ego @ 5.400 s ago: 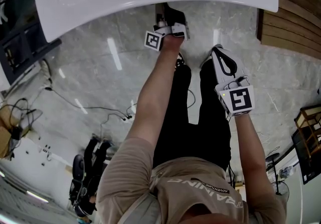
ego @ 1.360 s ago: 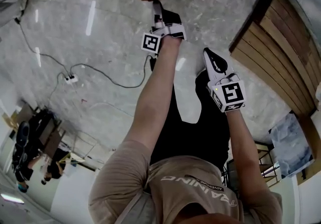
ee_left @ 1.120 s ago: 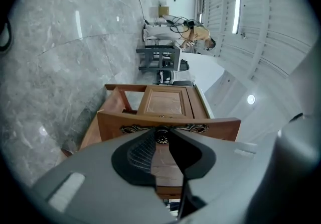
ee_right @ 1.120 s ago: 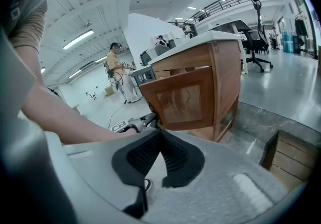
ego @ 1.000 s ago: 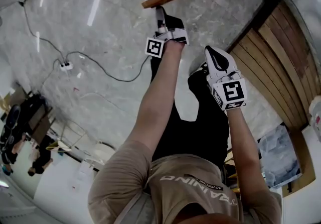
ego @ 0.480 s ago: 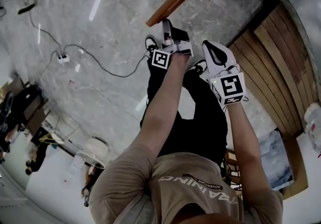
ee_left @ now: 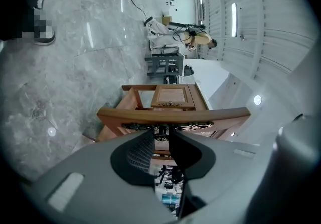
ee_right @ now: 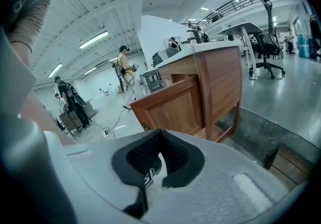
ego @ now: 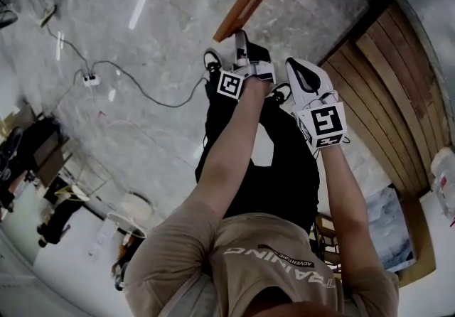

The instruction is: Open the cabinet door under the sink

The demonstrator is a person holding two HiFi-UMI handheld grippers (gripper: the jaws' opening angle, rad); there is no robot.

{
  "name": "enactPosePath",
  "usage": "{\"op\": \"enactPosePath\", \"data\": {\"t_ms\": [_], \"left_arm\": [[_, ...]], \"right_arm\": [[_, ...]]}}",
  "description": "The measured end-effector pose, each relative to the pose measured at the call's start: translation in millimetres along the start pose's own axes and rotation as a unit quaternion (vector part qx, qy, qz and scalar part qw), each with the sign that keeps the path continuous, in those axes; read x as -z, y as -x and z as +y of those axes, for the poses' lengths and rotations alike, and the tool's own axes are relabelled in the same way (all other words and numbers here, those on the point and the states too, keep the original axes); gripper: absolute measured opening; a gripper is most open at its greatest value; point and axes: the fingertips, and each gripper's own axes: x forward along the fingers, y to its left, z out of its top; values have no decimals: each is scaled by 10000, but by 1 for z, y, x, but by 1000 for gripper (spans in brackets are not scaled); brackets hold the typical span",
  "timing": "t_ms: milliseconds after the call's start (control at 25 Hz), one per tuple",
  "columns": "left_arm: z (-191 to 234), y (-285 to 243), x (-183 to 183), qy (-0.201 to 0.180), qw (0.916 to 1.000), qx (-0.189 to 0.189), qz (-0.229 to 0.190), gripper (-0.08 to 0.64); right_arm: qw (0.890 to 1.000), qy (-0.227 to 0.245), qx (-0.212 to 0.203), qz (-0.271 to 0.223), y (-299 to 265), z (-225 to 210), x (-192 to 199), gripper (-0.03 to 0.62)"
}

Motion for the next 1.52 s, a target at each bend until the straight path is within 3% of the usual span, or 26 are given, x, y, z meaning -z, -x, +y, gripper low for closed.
{"op": "enactPosePath", "data": {"t_ms": [280, 320, 360, 720, 760, 800, 880, 920, 1000, 1160, 1320, 1520], "left_arm": [[-4, 17, 24, -479, 9942, -469, 835, 99], [-6, 23, 27, -530, 9930, -494, 938, 32], [-9, 29, 30, -582, 9914, -501, 1061, 26], [-36, 81, 56, -823, 9700, -572, 2214, 14], [-39, 84, 55, -1085, 9631, -608, 2388, 12], [-40, 88, 51, -1532, 9509, -684, 2600, 12], [-45, 95, 41, -2487, 9169, -841, 3007, 14], [-51, 97, 39, -2719, 9050, -845, 3162, 14], [-70, 98, 42, -2767, 8955, -687, 3417, 14], [-113, 98, 43, -2682, 8858, -206, 3782, 12], [-154, 104, 31, -3083, 8616, 130, 4031, 12], [-213, 112, 23, -3308, 8446, 610, 4164, 12]], "right_arm": [[9998, -114, 159, 25, 27, -3, 1, 2], [9997, -130, 191, 15, 31, -3, 0, 2], [9996, -151, 223, 2, 34, -2, -1, 2], [9988, -232, 439, 38, 69, 19, -1, 2], [9986, -237, 470, 45, 72, 21, -1, 2], [9984, -244, 507, 54, 75, 22, -2, 2], [9978, -279, 596, 80, 80, 25, -4, 2], [9974, -311, 644, 89, 83, 26, -5, 2], [9965, -384, 735, 83, 88, 29, -8, 2], [9952, -411, 884, 100, 100, 36, -17, 2], [9945, -368, 981, 91, 116, 52, -30, 2], [9946, -163, 1023, 89, 126, 70, -47, 2]]}}
